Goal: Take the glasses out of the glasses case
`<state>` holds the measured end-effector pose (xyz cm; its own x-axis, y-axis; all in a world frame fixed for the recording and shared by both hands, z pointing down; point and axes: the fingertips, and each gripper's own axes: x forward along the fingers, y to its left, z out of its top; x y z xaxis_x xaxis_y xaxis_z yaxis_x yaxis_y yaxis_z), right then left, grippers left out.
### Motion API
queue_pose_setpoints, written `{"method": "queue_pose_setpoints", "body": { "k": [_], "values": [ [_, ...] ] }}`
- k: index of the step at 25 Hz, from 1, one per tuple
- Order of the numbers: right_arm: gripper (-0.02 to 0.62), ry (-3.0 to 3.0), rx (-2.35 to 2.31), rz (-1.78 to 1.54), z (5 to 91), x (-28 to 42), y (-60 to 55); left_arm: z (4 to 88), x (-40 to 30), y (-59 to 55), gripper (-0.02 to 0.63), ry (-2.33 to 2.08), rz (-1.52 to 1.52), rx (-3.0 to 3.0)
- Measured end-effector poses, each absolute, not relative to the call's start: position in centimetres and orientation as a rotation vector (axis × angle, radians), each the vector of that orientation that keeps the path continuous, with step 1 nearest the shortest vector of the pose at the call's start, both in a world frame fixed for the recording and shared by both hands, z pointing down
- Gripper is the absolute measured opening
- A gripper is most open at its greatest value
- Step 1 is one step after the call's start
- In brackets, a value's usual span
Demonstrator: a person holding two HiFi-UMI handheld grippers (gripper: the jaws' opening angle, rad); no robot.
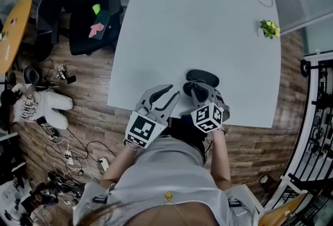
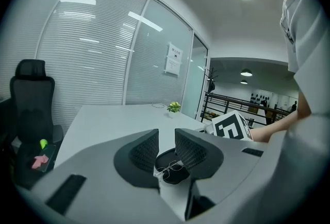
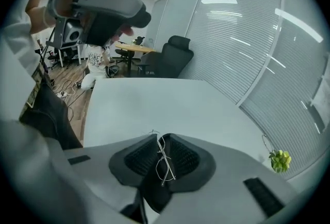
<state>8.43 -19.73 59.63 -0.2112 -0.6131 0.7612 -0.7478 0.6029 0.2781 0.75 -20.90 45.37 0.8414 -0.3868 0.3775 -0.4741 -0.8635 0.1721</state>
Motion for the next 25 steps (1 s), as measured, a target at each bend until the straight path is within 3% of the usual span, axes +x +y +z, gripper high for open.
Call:
{"method": "queue_pose_setpoints", "body": {
  "k": [25],
  "values": [
    [0.144,-1.883,0.611,0.308,69.3,9.2,-20.8,46.6,-0.1,-22.2,0.115,-0.733,0.509,2.675]
  ]
}}
